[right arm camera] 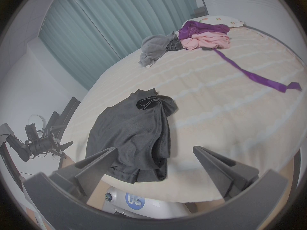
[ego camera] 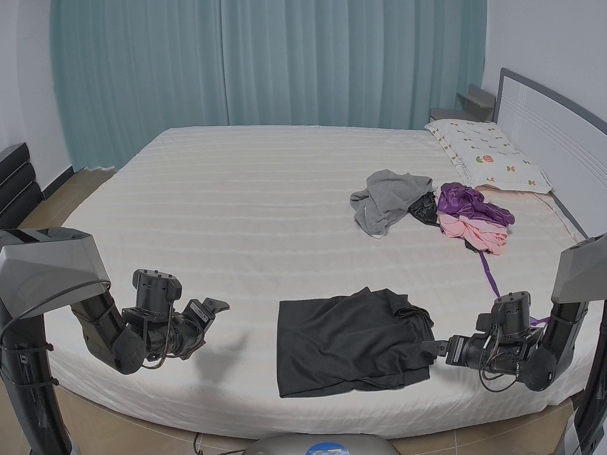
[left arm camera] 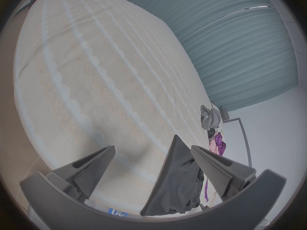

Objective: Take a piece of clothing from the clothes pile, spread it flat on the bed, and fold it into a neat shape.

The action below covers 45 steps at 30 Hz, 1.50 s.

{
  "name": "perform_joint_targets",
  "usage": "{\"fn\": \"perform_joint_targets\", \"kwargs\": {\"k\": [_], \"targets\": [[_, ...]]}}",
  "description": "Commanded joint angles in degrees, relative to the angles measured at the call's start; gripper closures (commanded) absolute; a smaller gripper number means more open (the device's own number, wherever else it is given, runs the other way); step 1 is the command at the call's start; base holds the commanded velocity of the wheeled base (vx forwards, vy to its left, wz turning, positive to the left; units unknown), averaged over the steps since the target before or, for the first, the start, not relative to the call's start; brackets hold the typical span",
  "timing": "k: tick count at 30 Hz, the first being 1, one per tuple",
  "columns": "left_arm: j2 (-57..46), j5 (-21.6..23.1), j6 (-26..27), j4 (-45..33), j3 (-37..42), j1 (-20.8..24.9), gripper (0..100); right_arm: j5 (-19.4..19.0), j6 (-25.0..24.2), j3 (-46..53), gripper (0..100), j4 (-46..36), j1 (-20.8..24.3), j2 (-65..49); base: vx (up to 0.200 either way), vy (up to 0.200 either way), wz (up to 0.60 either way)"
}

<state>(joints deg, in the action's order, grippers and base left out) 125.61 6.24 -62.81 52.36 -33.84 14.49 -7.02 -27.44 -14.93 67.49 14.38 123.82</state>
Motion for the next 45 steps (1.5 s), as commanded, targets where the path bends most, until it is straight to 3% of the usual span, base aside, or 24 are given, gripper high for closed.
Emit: {"fn": "perform_joint_targets", "kwargs": {"k": [1, 2, 3, 29, 30, 34, 38, 41, 45], "targets": [[0.1, 0.0, 0.0, 0.0, 0.0, 0.0, 0, -1.2, -0.5, -3.0, 0, 0.0, 0.2, 5.9, 0.000, 0.000, 0.00], [0.1, 0.0, 0.0, 0.0, 0.0, 0.0, 0, -1.3, -0.4, -3.6, 0, 0.0, 0.3, 7.5, 0.000, 0.000, 0.00], [0.1, 0.0, 0.0, 0.0, 0.0, 0.0, 0, -1.3, -0.3, -3.9, 100, 0.0, 0.3, 8.2, 0.000, 0.000, 0.00], [0.2, -0.7, 0.0, 0.0, 0.0, 0.3, 0, -2.6, 3.8, 3.2, 100, -0.1, -3.9, 4.2, 0.000, 0.000, 0.00], [0.2, -0.7, 0.0, 0.0, 0.0, 0.3, 0, -2.6, 4.2, 3.2, 0, -0.1, -4.0, 4.4, 0.000, 0.000, 0.00], [0.2, -0.7, -0.1, 0.0, 0.0, 0.3, 0, -3.0, 6.7, 3.1, 0, 0.0, -5.2, 4.3, 0.000, 0.000, 0.00], [0.2, -0.7, 0.0, 0.0, 0.0, 0.3, 0, -5.6, 5.5, 1.5, 0, 0.1, -5.0, 1.7, 0.000, 0.000, 0.00], [0.2, -0.7, 0.0, 0.0, 0.0, 0.3, 0, -6.5, 2.9, -1.1, 0, 0.0, -4.1, 0.5, 0.000, 0.000, 0.00], [0.2, -0.7, 0.0, 0.0, 0.0, 0.3, 0, -6.2, -3.2, -7.4, 0, -2.0, 0.3, 1.1, 0.000, 0.000, 0.00]]}}
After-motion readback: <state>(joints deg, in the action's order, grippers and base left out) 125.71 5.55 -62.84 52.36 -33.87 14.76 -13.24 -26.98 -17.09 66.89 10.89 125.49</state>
